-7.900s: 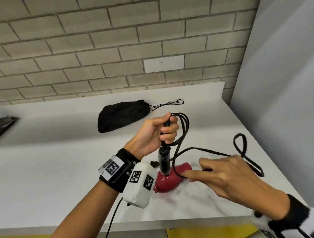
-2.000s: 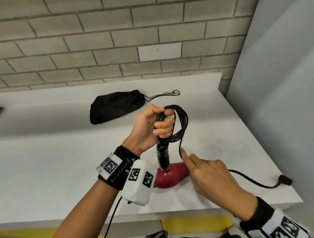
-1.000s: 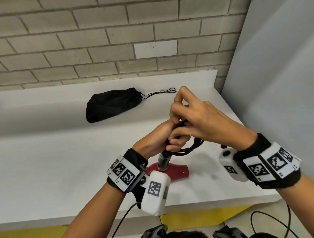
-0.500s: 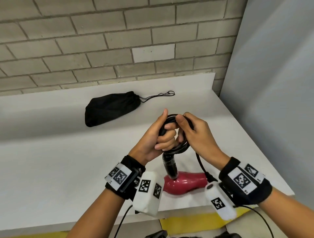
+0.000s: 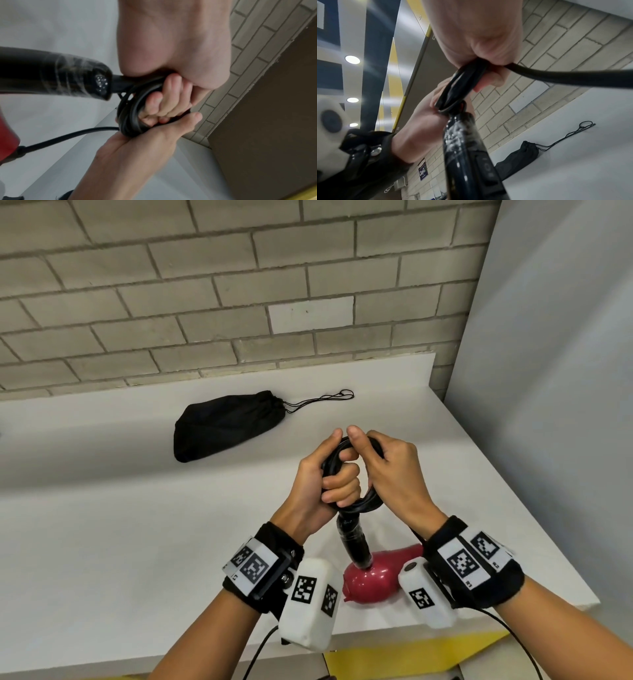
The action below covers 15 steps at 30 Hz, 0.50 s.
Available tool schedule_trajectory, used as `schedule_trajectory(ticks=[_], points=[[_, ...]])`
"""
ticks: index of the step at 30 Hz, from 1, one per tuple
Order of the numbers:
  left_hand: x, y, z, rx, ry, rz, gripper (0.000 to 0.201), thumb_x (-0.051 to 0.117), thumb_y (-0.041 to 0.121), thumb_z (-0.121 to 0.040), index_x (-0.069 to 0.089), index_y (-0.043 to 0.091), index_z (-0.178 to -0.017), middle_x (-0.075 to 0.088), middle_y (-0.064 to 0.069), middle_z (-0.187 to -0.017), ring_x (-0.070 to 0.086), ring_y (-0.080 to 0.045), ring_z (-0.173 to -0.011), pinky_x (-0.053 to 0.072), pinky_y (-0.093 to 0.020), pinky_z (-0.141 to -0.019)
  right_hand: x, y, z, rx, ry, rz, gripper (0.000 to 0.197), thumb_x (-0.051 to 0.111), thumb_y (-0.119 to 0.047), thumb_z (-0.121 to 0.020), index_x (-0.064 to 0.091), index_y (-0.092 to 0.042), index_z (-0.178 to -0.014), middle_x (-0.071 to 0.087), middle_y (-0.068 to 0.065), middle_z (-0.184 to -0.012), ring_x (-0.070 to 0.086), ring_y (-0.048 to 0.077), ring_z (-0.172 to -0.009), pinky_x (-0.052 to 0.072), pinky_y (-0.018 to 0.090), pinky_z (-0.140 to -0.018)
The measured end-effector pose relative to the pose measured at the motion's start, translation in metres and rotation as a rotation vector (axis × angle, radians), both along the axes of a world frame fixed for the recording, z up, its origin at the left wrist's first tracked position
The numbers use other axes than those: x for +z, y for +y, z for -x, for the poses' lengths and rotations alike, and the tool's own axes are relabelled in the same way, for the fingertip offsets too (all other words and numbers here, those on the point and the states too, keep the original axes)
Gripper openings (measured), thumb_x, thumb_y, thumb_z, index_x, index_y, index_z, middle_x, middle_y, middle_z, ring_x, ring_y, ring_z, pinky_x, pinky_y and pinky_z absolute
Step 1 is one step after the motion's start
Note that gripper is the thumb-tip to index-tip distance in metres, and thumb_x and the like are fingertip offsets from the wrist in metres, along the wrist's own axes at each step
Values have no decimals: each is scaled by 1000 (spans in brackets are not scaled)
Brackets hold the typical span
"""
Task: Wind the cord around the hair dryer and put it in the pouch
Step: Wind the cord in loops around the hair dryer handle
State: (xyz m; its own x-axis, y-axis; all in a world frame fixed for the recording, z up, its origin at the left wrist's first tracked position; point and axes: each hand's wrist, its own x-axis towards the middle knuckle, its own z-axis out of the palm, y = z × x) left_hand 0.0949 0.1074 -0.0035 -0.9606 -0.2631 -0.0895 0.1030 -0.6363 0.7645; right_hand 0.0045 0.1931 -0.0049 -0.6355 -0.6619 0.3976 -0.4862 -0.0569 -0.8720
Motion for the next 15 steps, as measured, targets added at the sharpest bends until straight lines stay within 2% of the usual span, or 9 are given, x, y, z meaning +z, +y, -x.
schedule_trajectory(ticks=[2, 4, 6, 7, 9, 11, 13, 15], points=[[0, 1, 1, 58, -23, 17, 42, 41, 44, -91, 44, 18, -59, 22, 10, -32, 19, -4, -24, 17, -20, -34, 2, 1, 2, 45, 10, -43, 49, 51, -47, -89, 59, -3, -70, 60, -8, -50, 49, 9, -40, 40, 19, -47], [0, 0, 1, 58, -29, 24, 41, 42, 44, -89, 45, 18, -57, 22, 10, -31, 18, -4, -24, 15, -20, -33, 5, 7, 6, 132, 12, -109, 53, 46, -58, -83, 56, -7, -76, 65, 0, -56, 60, 17, -48, 49, 27, -55], [1, 0, 1, 24, -21, 17, 41, 42, 44, -89, 46, 18, -57, 22, 10, -31, 18, -4, -24, 14, -21, -34, 8, 17, 13, 208, 6, -165, 53, 45, -60, -79, 55, -9, -90, 70, -3, -65, 65, 18, -57, 52, 26, -57], [1, 0, 0, 5, -16, 7, 41, 42, 44, -89, 46, 18, -57, 22, 10, -32, 16, -5, -25, 13, -22, -35, 7, 23, 17, 235, 5, -188, 51, 46, -59, -78, 53, -11, -95, 69, -2, -66, 65, 19, -56, 52, 26, -56], [1, -1, 1, -32, -5, -24, 41, 40, 45, -90, 46, 17, -60, 24, 10, -32, 13, -7, -27, 13, -22, -36, 1, 37, 24, 278, 3, -227, 43, 50, -55, -79, 51, -16, -97, 62, 1, -59, 58, 19, -47, 48, 27, -52], [0, -5, 0, -44, 5, -59, 43, 39, 48, -90, 46, 16, -62, 25, 10, -32, 16, -7, -26, 13, -23, -37, -13, 51, 35, 297, 39, -260, 32, 51, -51, -83, 51, -22, -97, 52, -1, -53, 46, 14, -45, 42, 26, -50], [-1, -12, -3, -21, 15, -102, 45, 36, 49, -90, 47, 14, -63, 25, 10, -33, 16, -8, -27, 14, -23, -37, -32, 69, 50, 277, 85, -303, 21, 49, -47, -87, 51, -30, -99, 45, 2, -56, 37, 9, -47, 37, 24, -49], [-2, -21, -7, -2, 35, -129, 41, 33, 41, -89, 48, 13, -63, 28, 9, -34, 13, -10, -31, 15, -24, -36, -50, 92, 66, 213, 151, -340, 12, 45, -50, -90, 49, -42, -99, 46, 2, -60, 35, 7, -49, 33, 21, -51]])
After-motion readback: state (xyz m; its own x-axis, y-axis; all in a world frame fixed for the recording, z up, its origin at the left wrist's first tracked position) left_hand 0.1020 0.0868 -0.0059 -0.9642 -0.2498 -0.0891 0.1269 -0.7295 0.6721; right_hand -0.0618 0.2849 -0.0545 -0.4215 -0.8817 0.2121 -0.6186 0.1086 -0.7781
